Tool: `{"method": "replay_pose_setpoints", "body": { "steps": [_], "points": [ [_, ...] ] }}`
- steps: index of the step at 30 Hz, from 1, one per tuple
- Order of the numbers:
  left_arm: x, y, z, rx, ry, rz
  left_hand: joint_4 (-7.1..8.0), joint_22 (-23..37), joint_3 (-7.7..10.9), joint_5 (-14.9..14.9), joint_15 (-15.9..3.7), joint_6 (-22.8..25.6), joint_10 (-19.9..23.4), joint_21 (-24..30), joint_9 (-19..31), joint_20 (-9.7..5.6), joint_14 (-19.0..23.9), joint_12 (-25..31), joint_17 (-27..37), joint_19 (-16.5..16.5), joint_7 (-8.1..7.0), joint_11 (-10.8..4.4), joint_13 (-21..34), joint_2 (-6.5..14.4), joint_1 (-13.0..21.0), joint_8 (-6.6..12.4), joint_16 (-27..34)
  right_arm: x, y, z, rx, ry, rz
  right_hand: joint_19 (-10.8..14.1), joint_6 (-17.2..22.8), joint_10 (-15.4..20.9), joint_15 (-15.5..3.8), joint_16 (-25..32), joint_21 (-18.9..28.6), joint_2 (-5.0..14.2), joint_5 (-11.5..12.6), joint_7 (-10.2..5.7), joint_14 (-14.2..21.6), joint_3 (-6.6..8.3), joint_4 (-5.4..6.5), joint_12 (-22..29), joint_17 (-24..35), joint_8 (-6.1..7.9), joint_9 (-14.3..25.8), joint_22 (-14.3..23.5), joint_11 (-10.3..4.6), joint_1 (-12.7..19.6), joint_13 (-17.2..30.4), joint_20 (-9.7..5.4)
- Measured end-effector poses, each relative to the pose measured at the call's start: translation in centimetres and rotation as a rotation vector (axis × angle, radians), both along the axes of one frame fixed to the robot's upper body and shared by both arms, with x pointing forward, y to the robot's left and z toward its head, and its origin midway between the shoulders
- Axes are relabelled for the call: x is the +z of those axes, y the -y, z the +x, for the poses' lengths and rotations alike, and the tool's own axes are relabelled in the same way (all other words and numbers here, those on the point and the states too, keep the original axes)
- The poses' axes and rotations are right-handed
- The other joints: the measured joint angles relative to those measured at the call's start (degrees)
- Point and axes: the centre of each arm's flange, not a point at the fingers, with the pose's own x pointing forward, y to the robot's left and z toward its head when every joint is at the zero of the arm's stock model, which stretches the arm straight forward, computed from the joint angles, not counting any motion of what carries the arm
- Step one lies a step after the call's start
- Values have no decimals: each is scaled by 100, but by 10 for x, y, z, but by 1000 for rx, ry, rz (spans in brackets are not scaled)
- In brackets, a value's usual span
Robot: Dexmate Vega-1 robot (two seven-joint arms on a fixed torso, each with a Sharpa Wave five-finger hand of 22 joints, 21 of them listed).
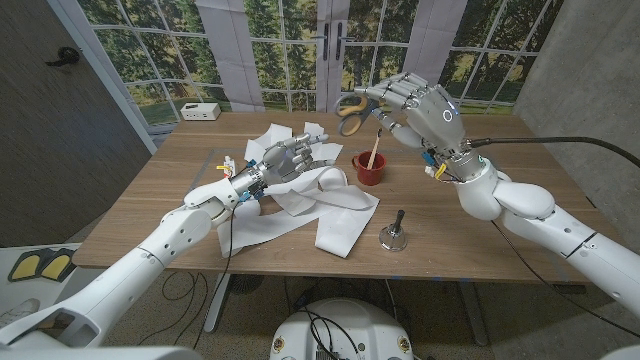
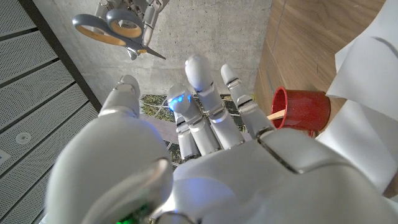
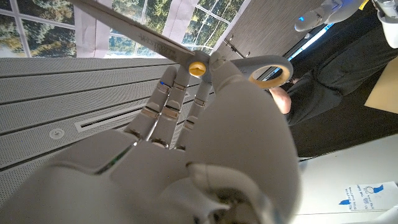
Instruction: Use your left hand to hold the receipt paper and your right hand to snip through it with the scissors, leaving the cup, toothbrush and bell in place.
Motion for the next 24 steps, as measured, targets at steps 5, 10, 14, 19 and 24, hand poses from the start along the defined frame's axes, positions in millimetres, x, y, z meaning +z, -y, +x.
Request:
{"method": "replay_pose_setpoints", "body": {
  "steps": [5, 10, 14, 19, 24],
  "points": [
    [1, 2, -3, -21, 2, 2, 47, 0, -75, 0, 0, 30, 54, 16, 0, -19, 0, 36, -5, 21, 30, 14, 47, -22, 23, 0, 87, -3, -3, -1, -16, 27, -15, 0, 0, 0, 0, -20, 0, 0, -16, 0, 0, 0, 0, -6, 0, 0, -1, 0, 0, 0, -1, 0],
    [1, 3, -6, -43, 0, 5, 101, 0, -128, 0, 0, 30, 54, 60, -1, -20, 0, 65, 30, 63, 31, 15, 62, -21, 21, 0, 120, -5, -6, -1, -21, 37, -32, -33, -1, 0, -1, -45, 28, 0, -23, 1, 0, 0, 0, -8, 1, -1, -2, 0, -1, 0, -5, -30],
    [0, 4, -8, -62, -2, 6, 101, -1, -175, 0, 0, 30, 63, 60, -1, -19, 0, 65, 28, 63, 31, 24, 76, 16, -16, 0, 171, -8, -7, -1, -34, 67, -58, -95, -21, -1, -2, -67, 40, 0, -23, -20, 1, 0, 0, -12, 1, -24, -2, 1, -1, -1, -7, -11],
    [0, 4, -9, -76, -1, 6, 124, -1, -199, 0, 0, 31, 63, 82, -1, -19, 1, 107, 45, 62, 31, 25, 147, 46, -46, 0, 197, -10, -6, 0, -39, 65, -76, -105, -42, -23, -3, -199, 135, 15, -1, -40, 1, 0, 0, -32, 194, -24, -2, 1, -23, -16, -7, -21],
    [-1, 5, -11, -91, -2, 11, 141, -1, -216, 0, -20, 45, 73, 105, -1, -19, -20, 107, 57, 62, 46, 34, 174, 76, -16, 0, 197, -11, -4, 1, -46, 63, -98, -38, -73, -22, -23, -255, 288, 29, -1, -71, 20, 0, 0, -38, 331, -38, 27, 18, -23, -47, -7, -21]
  ]
}}
